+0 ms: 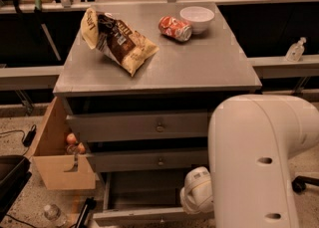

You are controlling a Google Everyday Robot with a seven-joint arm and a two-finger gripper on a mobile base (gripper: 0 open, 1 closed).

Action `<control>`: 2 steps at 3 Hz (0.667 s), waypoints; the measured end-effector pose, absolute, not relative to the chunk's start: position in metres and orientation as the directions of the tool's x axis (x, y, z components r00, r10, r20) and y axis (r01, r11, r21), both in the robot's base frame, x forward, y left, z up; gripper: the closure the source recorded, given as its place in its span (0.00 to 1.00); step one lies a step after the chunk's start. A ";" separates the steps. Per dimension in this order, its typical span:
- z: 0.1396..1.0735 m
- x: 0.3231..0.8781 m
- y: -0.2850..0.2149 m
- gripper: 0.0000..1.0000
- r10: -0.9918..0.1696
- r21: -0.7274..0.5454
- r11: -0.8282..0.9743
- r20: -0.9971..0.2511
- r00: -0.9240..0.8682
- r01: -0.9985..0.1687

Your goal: Open bottom drawer

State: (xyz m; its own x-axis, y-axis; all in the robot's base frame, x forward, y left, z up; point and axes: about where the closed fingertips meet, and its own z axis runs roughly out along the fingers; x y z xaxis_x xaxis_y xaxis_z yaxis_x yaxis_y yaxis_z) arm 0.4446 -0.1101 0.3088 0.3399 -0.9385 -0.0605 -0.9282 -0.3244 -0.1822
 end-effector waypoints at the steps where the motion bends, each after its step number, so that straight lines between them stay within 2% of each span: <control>1: 0.304 0.477 -0.123 1.00 -0.925 -0.261 -0.356 -0.035 0.378 -0.897; 2: 0.287 0.506 -0.129 1.00 -0.916 -0.297 -0.368 -0.048 0.399 -0.881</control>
Offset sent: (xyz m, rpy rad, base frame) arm 0.0977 -0.0289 -0.0437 0.0722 -0.1429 0.0781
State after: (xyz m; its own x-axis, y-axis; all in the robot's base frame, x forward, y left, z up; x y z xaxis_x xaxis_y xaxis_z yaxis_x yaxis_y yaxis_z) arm 0.5062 -0.1293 0.2866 0.3990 -0.9157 -0.0478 -0.8810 -0.3684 -0.2968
